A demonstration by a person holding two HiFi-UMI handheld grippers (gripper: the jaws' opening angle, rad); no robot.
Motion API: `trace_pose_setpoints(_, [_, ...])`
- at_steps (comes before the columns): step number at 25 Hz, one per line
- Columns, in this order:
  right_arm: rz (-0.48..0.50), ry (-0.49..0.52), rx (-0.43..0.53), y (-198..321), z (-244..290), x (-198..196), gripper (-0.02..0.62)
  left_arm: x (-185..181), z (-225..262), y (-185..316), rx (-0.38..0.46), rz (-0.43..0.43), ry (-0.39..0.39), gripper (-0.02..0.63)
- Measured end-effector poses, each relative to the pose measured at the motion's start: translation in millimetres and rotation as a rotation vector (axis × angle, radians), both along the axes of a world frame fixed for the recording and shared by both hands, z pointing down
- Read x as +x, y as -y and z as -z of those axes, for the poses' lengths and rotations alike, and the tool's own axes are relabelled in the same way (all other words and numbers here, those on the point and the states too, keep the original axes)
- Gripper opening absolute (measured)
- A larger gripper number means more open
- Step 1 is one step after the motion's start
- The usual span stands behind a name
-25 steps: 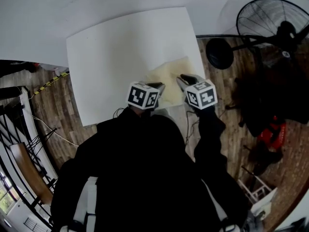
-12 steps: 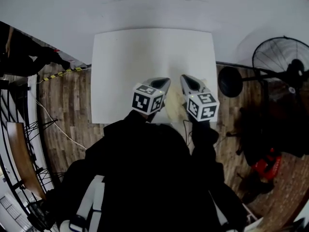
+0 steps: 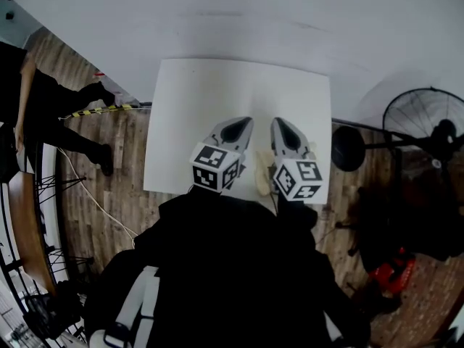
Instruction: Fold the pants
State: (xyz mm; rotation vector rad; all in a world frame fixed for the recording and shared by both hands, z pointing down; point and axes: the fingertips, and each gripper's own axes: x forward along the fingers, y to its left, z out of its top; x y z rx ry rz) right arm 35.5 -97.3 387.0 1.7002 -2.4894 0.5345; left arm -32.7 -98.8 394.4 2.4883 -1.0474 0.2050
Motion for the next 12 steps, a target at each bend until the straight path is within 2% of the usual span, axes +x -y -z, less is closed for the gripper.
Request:
trace_pose_setpoints(8, [-0.049,-0.004,0.091,-8.9,7.0,-8.0,0.003,-27.6,27.4,-1.6,0.189,0.095,0.016,0.005])
trace_pose_setpoints(12, [-0.068,-0.012,0.097,-6.4,6.2,-2.2,0.004,-32.1,33.4,-0.6,0.233,0.108,0.019,0.005])
